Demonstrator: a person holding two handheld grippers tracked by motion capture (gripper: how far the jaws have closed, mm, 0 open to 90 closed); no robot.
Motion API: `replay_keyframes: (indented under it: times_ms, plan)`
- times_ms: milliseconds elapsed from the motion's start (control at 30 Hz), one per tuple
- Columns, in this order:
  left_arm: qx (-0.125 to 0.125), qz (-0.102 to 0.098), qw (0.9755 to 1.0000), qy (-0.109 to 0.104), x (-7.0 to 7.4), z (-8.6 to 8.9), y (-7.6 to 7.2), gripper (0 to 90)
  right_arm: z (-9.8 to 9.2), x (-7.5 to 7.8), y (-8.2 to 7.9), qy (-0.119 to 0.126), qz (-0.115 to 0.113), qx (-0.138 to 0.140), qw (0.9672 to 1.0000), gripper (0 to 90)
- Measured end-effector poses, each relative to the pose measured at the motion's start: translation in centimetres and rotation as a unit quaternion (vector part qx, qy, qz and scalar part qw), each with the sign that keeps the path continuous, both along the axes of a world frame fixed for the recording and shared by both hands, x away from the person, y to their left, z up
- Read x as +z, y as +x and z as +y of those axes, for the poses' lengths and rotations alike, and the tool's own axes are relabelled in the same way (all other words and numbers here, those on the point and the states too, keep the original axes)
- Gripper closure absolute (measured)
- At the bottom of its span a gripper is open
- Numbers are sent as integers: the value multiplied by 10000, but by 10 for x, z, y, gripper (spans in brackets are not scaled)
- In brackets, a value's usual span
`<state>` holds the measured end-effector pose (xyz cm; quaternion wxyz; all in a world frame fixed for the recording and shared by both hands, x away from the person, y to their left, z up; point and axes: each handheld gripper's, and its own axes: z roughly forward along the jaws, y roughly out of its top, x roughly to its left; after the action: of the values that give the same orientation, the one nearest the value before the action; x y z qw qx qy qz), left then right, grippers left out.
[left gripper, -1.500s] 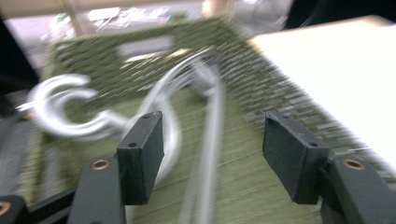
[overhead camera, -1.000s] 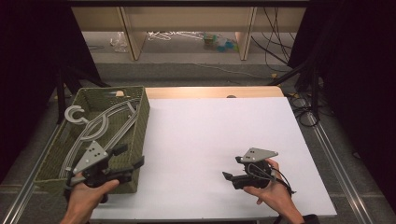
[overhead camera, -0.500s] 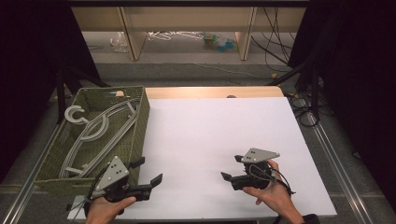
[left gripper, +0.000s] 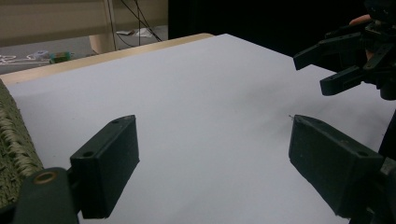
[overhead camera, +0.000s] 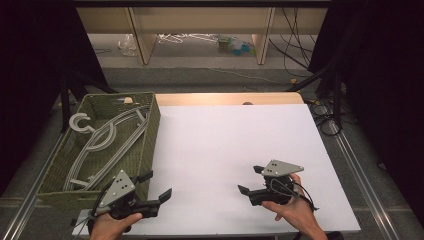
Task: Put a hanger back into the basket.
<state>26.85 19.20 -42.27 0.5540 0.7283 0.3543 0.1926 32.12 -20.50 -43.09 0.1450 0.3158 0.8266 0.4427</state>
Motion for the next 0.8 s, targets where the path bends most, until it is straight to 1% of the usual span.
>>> replay_keyframes:
  times_ms: [33,100,167,200,233,267,300,333,400,433,533,600,633,667,733,767,800]
  plan:
    - [-20,-23,10000,49,0,0,0,160,-1,0,-1,20,12,12,10000,177]
    - [-45,-13,10000,30,-1,0,-1,160,-4,0,-4,39,4,-17,10000,177]
    - [-69,-43,9999,77,-1,1,-2,160,-5,-1,-7,50,-2,-55,10000,177]
    - [-54,-30,10000,42,-2,0,-3,160,-6,-1,-8,33,-3,-62,10000,177]
    - [-60,-26,10000,43,-2,1,-4,160,-7,-1,-9,67,26,-63,10000,177]
    - [-116,-59,9999,1,-2,1,-3,161,-8,-1,-11,62,29,-67,10000,176]
    - [-121,-60,9999,3,-2,1,-4,160,-9,-2,-13,67,20,-86,9999,175]
    - [-79,-42,9999,83,-2,2,-5,161,-9,-2,-14,84,35,-83,9999,175]
    - [-82,-55,9999,56,-2,2,-6,161,-11,-2,-17,102,9,-79,9999,174]
    - [-87,-58,9999,58,-2,2,-6,161,-11,-2,-18,175,33,-62,9998,173]
    - [-2,12,10000,-18,-3,3,-8,160,-15,-1,-23,162,-21,-124,9998,171]
    - [5,1,10000,-53,-4,3,-8,161,-16,-2,-26,180,-23,-138,9997,170]
    - [-42,-43,10000,-5,-4,4,-7,161,-17,-2,-27,197,-15,-153,9997,171]
    - [-22,-42,10000,51,-3,5,-8,160,-18,-2,-29,205,-19,-151,9997,171]
    - [-29,-49,10000,43,-3,5,-7,161,-19,-3,-32,279,-7,-118,9995,171]
    - [-27,-45,10000,50,-3,5,-7,161,-20,-2,-33,264,33,-86,9996,171]
    - [-81,-64,9999,17,-4,5,-7,161,-19,-3,-34,276,-5,-131,9995,171]
